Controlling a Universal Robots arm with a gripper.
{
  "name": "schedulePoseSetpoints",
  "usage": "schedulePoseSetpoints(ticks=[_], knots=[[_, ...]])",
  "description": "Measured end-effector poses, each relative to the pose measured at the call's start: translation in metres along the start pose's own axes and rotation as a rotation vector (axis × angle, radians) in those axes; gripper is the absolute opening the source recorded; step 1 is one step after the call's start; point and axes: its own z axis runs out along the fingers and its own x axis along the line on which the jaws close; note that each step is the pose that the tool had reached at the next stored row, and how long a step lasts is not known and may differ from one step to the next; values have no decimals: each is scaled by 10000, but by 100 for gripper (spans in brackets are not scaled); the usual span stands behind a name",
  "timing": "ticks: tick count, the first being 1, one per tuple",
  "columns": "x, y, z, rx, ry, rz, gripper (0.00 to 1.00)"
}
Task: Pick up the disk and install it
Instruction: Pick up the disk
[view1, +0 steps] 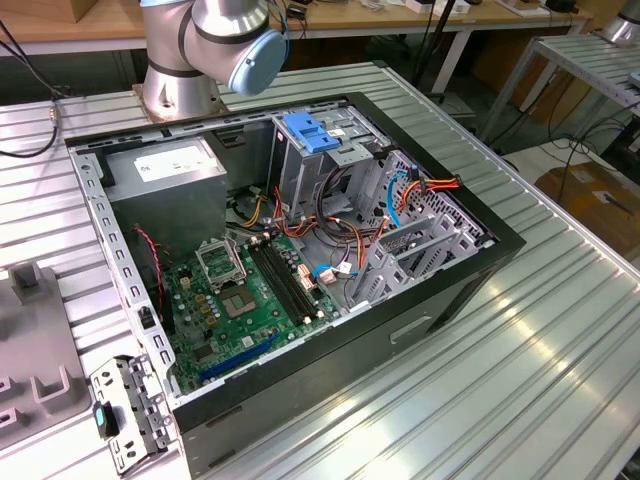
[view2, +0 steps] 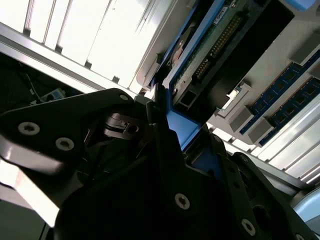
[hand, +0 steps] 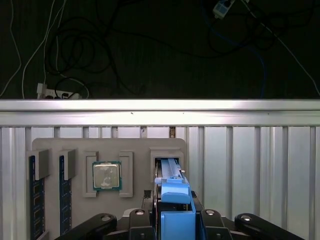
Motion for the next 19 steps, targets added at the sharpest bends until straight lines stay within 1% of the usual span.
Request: schedulePoseSetpoints(ticks=[9,13,14,19], knots=[[0,0,-2,3,-1,19,37],[0,0,-44,1,6,19,37],[0,0,-68,0,7,19,37],[1,1,-129,0,11,19,37]])
